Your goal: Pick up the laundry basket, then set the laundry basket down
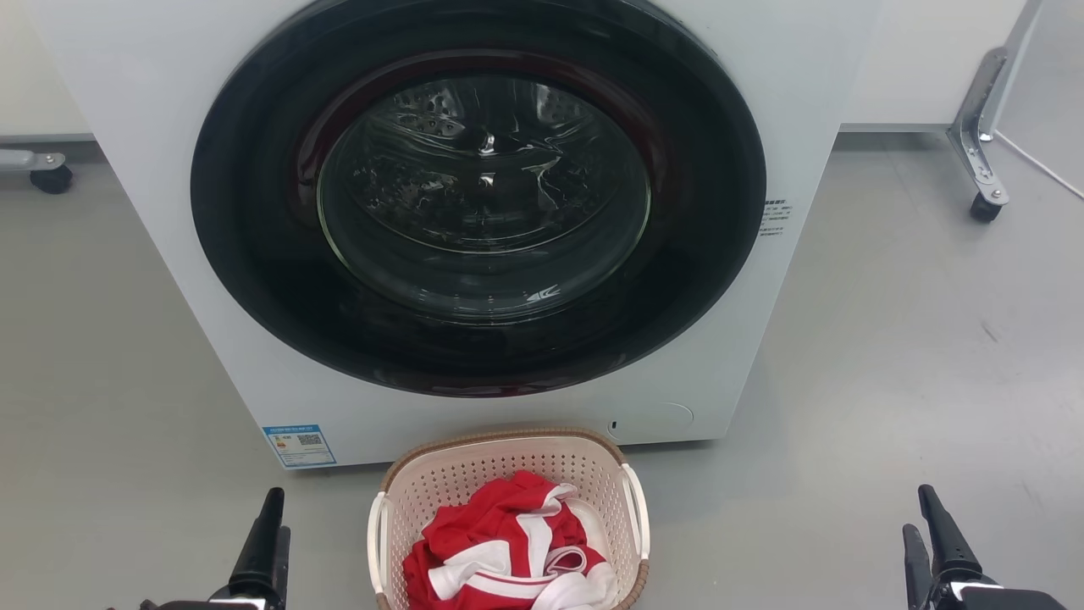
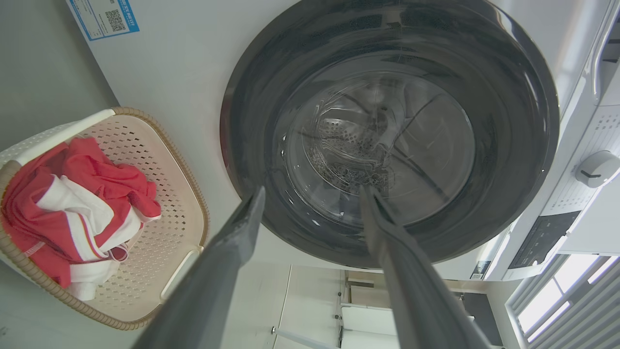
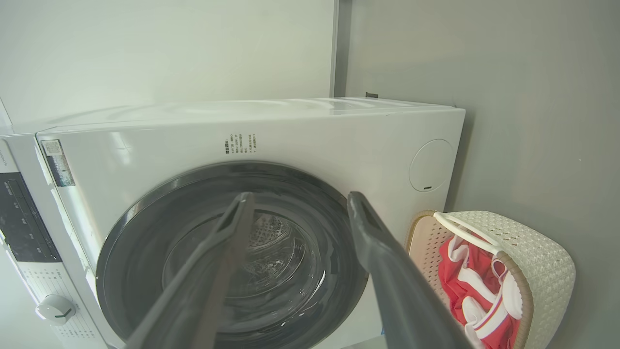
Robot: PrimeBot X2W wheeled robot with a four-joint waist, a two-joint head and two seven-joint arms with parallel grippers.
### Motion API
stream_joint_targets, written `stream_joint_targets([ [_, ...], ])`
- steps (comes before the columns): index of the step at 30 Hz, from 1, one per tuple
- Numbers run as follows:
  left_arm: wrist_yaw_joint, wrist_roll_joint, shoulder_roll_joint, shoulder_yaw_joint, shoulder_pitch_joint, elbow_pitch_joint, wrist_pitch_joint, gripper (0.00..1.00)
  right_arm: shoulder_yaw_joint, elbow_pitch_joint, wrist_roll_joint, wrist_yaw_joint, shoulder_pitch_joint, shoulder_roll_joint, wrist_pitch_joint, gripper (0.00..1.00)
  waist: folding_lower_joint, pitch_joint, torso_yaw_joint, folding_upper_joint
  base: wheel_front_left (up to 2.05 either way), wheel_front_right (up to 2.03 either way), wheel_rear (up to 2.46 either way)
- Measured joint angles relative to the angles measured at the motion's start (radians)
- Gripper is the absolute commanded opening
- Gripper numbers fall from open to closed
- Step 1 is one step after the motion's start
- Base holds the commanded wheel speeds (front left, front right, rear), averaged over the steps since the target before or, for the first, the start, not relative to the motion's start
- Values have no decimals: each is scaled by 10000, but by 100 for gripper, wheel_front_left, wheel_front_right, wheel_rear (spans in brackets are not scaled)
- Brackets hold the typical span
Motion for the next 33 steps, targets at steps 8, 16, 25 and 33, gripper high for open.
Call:
stream_joint_targets([
  [8,201,639,4,-238,0,-236,-268,100,313,-130,-991,-230,-17,-6,-280,100,0,8,8,0,0,0,0],
  [16,466,2094,46,-577,-1,-558,-616,100,871,-357,-2470,-527,-43,-98,-616,100,0,22,13,0,0,0,0],
  [25,729,3879,334,-1097,-2,-811,-949,100,1308,-516,-3965,-767,-63,-234,-959,100,0,51,5,0,0,0,0],
  [33,984,5521,535,-1597,-1,-930,-1233,100,1682,-596,-5244,-976,-64,-291,-1246,100,0,82,4,0,0,0,0],
])
